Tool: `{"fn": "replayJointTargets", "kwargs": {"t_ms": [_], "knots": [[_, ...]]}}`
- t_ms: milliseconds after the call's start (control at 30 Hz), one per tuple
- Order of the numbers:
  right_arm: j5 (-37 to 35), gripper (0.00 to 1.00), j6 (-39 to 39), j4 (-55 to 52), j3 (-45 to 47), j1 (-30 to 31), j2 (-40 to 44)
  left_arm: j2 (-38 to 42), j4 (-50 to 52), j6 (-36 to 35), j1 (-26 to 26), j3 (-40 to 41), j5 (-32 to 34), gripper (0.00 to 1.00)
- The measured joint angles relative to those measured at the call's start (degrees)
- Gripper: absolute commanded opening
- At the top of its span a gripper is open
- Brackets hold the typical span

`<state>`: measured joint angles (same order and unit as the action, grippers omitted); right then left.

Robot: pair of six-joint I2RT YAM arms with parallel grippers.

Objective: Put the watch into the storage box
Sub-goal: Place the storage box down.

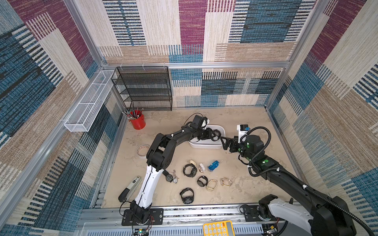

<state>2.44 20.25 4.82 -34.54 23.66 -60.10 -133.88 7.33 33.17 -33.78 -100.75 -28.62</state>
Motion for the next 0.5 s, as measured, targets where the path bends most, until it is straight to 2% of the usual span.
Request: {"fn": "replayJointTargets", "kwargs": {"t_ms": [133,233,400,500], "knots": [[-0.02,1.00,0.00,-0.07,-0.50,0.00,-0.15,0.98,1.03,0.31,0.13,-0.26,0.24,0.74],[-0.02,1.00,0.00,-0.20,-0.90,0.00,-0.42,2.05,1.03,0.76,0.13,-0.26,0.81,0.91],[-0.04,1.00,-0.22,-0.46,-1.62,0.00,-0.44,4.44,1.05,1.11,0.13,0.46,1.49,0.99],[-0.04,1.00,-0.24,-0.74,-2.01,0.00,-0.48,6.32,1.03,1.11,0.13,1.11,1.70,0.99]]}}
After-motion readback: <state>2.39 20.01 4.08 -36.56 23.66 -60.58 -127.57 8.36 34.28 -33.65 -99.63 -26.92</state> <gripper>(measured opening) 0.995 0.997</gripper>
